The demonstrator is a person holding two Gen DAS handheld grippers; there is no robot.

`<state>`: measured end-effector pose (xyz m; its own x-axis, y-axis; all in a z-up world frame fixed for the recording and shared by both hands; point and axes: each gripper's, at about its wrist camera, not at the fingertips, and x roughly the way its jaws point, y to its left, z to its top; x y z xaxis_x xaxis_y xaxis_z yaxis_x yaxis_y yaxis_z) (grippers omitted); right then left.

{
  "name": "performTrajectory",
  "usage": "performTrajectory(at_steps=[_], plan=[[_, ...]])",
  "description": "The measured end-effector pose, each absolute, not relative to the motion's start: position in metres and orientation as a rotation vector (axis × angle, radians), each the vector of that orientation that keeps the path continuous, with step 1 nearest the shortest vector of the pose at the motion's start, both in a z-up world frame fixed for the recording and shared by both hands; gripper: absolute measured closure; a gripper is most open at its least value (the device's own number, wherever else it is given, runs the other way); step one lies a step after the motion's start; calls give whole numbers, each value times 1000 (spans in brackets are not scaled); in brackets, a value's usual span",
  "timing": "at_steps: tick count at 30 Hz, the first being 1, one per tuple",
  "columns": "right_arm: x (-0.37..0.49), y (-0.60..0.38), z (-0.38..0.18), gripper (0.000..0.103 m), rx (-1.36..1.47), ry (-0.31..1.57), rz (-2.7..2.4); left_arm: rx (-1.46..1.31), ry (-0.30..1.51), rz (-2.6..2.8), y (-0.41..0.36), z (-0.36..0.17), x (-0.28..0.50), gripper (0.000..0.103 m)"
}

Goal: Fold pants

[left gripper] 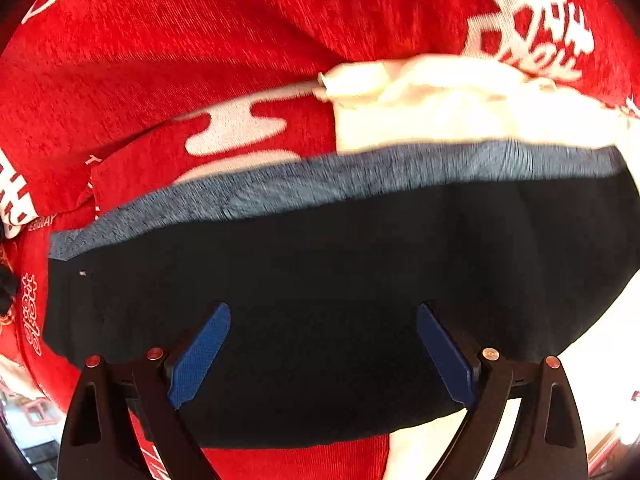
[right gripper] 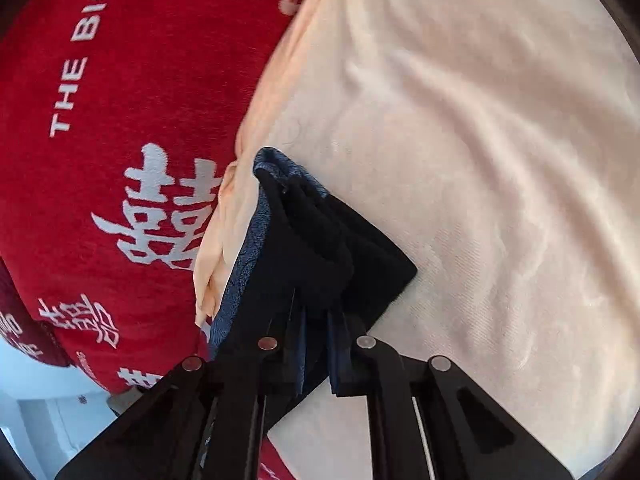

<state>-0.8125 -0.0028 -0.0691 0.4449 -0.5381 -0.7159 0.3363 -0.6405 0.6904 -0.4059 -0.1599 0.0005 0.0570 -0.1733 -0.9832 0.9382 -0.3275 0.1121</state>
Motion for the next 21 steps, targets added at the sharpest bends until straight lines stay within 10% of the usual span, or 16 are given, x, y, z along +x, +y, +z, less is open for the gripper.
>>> performTrajectory(at_steps=[10,21], plan=[[-770,-54,9,80,1538,299,-1401,1235,813,-1389,-217,-27,-426,8],[-766,-154,-57,83,1401,514,-1408,1227,773,-1278,-249,-30,-373,0]])
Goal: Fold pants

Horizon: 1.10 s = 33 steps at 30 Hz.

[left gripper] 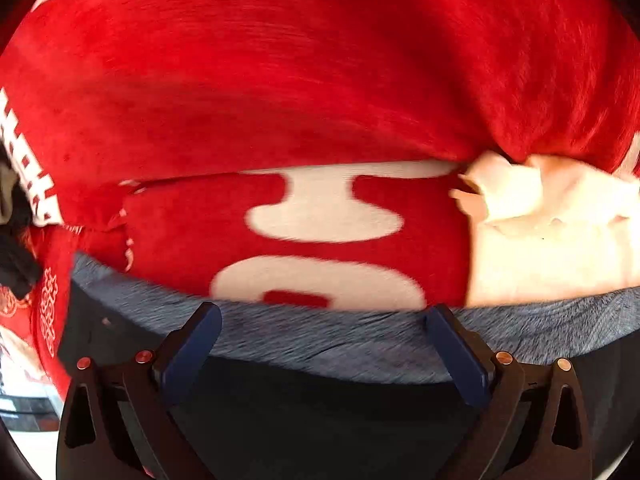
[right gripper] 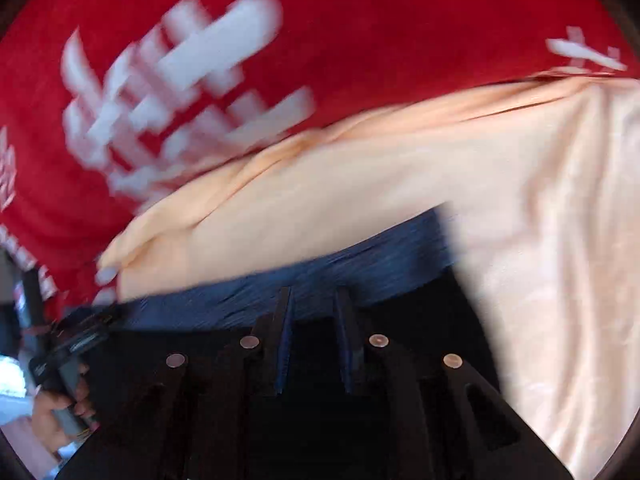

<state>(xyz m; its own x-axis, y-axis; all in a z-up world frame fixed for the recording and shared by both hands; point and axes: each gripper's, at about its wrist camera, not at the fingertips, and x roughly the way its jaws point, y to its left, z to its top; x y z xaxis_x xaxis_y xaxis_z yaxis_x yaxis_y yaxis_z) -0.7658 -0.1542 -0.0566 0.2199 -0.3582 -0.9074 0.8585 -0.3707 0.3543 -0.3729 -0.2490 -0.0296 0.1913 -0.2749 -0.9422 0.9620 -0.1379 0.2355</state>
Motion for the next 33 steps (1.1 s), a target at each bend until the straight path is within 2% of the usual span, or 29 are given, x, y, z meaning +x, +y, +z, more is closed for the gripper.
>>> performTrajectory(at_steps=[2,5,7,8,12,18,19,21,23,25,27,28,29,30,31,32,33], plan=[[-798,-146,-58,83,1500,413,-1419,1246,741,-1294,-237,-16,-364,0],[-817,-121,-36,68,1573,302,-1428,1288,708,-1264,-209,-9,-344,0],[-816,-94,-23,41,1601,235,-1421,1308,756,-1216,-195,-18,-328,0],[-817,-72,-19,39,1629,185,-1435,1326,787,-1178,-188,-28,-318,0],[-811,-3,-44,39,1820,-52,-1419,1222,864,-1165,-174,-38,-300,0],[-820,-3,-104,41,1900,-432,-1176,1270,849,-1160,-180,-37,-308,0],[-824,-3,-106,54,1923,-461,-1178,1281,842,-1160,-179,-35,-311,0],[-833,-1,-100,90,1944,-467,-1172,1294,827,-1164,-178,-35,-312,0],[-832,-8,-75,91,1873,-441,-1151,1275,824,-1167,-176,-38,-311,0],[-828,-11,-44,91,1773,-337,-1177,1249,837,-1166,-178,-39,-307,0],[-827,-10,-45,90,1772,-282,-1208,1251,852,-1170,-179,-38,-305,0],[-829,-10,-58,88,1810,-209,-1242,1261,854,-1176,-178,-35,-305,0],[-828,-14,-71,80,1838,-132,-1261,1277,854,-1178,-177,-33,-303,0],[-827,-14,-85,81,1872,-58,-1276,1284,859,-1177,-176,-31,-301,0],[-829,-12,-86,78,1862,-99,-1276,1282,879,-1177,-174,-27,-294,0],[-829,-9,-81,70,1866,-113,-1287,1274,893,-1178,-175,-25,-285,0],[-829,-4,-69,64,1847,-76,-1354,1260,905,-1180,-175,-21,-277,0]])
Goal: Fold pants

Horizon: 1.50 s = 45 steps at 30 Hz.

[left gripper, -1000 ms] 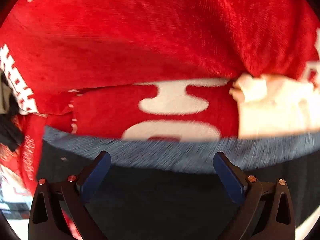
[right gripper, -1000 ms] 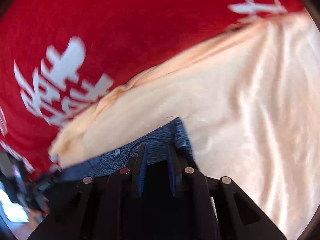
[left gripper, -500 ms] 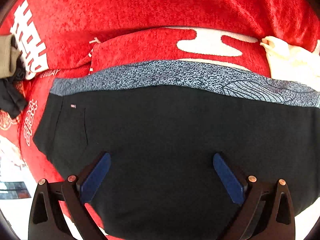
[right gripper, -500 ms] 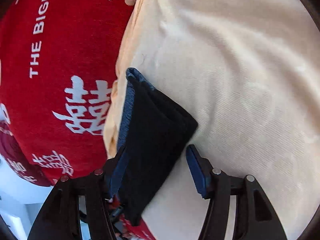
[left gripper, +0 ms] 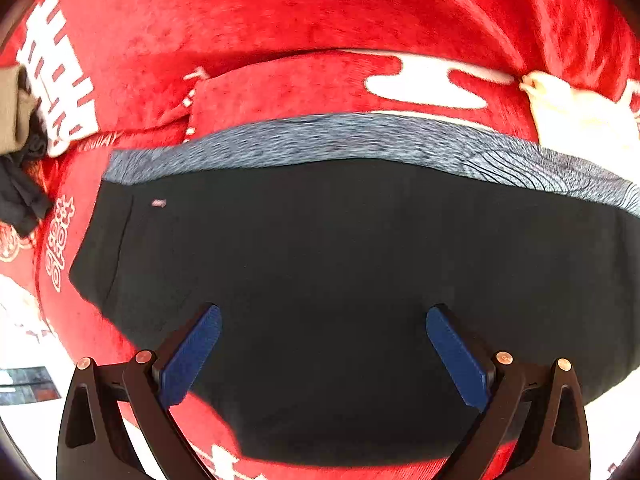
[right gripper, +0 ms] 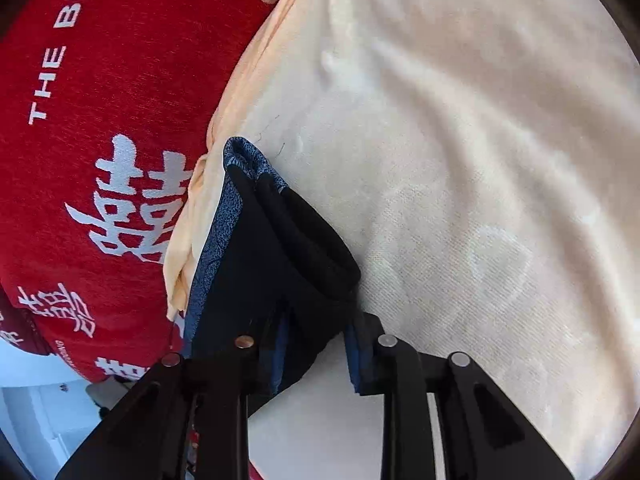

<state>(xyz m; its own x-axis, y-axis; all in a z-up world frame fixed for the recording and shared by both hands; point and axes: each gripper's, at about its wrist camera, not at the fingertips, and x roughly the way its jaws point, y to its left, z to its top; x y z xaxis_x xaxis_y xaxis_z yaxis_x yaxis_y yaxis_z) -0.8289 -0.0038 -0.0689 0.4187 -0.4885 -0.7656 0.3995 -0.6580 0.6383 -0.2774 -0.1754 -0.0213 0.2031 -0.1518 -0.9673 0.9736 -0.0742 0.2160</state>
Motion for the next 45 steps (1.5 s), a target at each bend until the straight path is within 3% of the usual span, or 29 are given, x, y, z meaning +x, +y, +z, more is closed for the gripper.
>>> performTrajectory(at_steps=[1,7,14,19,23,27,31,35,43,45], plan=[[-829,1,-60,58,1832,-52,-1400,1246,911,-1182,-175,-16,-271,0],[-795,25,-8,58,1768,34,-1401,1204,835,-1207,-192,5,-231,0],[-605,-57,2,58,1611,288,-1055,1195,745,-1228,-225,4,-174,0],[-466,-105,-9,58,1518,383,-905,1277,643,-1129,-229,-41,-101,0],[-364,-129,-42,58,1464,520,-854,1223,719,-1134,-222,-53,-42,0],[-330,-125,-42,58,1417,568,-892,1250,775,-1152,-215,-46,-17,0],[-360,-96,-33,57,1612,393,-834,1179,755,-1248,-211,-20,-26,0],[-375,-72,-48,57,1829,165,-774,1316,705,-1209,-216,-52,-38,0],[-358,-72,-87,57,1944,-50,-737,1206,835,-1282,-215,-58,-13,0],[-354,-73,-95,64,1968,-74,-725,1228,826,-1282,-215,-57,-13,0]])
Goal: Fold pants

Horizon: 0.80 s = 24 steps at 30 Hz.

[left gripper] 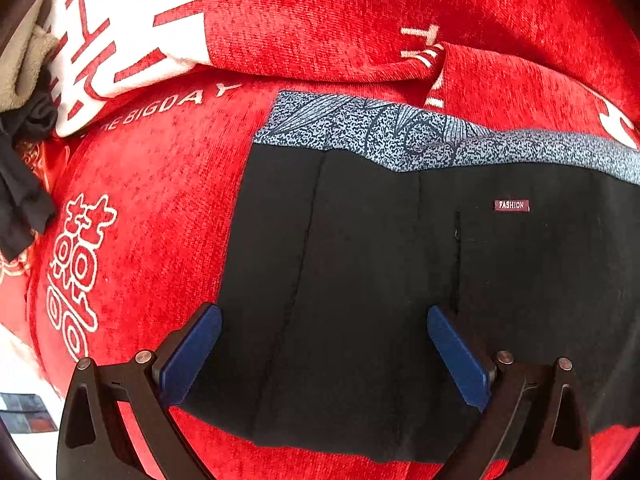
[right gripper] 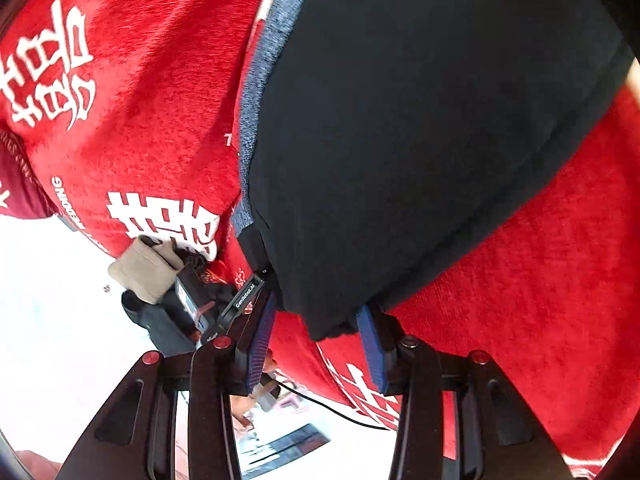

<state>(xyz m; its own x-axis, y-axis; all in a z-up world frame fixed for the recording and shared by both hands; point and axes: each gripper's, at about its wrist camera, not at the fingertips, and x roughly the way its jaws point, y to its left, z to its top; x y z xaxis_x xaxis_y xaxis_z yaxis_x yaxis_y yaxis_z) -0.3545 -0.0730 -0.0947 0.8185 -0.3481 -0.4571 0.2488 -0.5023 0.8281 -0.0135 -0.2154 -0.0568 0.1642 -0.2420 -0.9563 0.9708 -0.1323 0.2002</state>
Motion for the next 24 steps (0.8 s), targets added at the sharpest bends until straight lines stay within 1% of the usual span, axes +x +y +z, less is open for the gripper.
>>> performTrajectory(at_steps=[1,2,4,6,9,10,11,13,15,17,18,19,21,22,23,24], plan=[[-353,-75,-97,90,1980,-72,-738,1229,822,-1286,-215,-57,-12,0],[-351,-80,-96,93,1986,-47,-760,1228,820,-1293,-214,-58,-10,0],[-360,-80,-77,93,1937,-62,-764,1220,821,-1296,-214,-60,-10,0],[-357,-82,-59,93,1858,6,-782,1232,807,-1285,-216,-59,-11,0],[-353,-71,-74,93,1852,178,-861,1271,794,-1232,-213,-50,-17,0],[-357,-63,-83,93,1884,160,-866,1270,794,-1222,-210,-45,-19,0],[-362,-58,-85,90,1910,112,-855,1249,803,-1227,-206,-37,-22,0],[-376,-47,-79,83,1930,112,-888,1205,807,-1250,-199,-19,-27,0],[-394,-36,-70,83,1907,108,-946,1165,800,-1294,-190,-1,-43,0],[-416,-31,-70,83,1921,44,-990,1137,808,-1367,-185,11,-65,0],[-424,-32,-71,80,1929,14,-1002,1133,817,-1400,-181,12,-78,0],[-433,-34,-75,71,1939,-26,-1021,1137,833,-1439,-177,12,-94,0],[-446,-42,-81,62,1942,-108,-1052,1170,873,-1493,-167,-1,-125,0],[-450,-45,-83,69,1944,-120,-1056,1193,889,-1499,-162,-10,-138,0],[-452,-47,-88,87,1961,-127,-1050,1226,890,-1489,-156,-24,-146,0],[-454,-46,-92,87,1975,-140,-1049,1254,882,-1460,-149,-35,-151,0]])
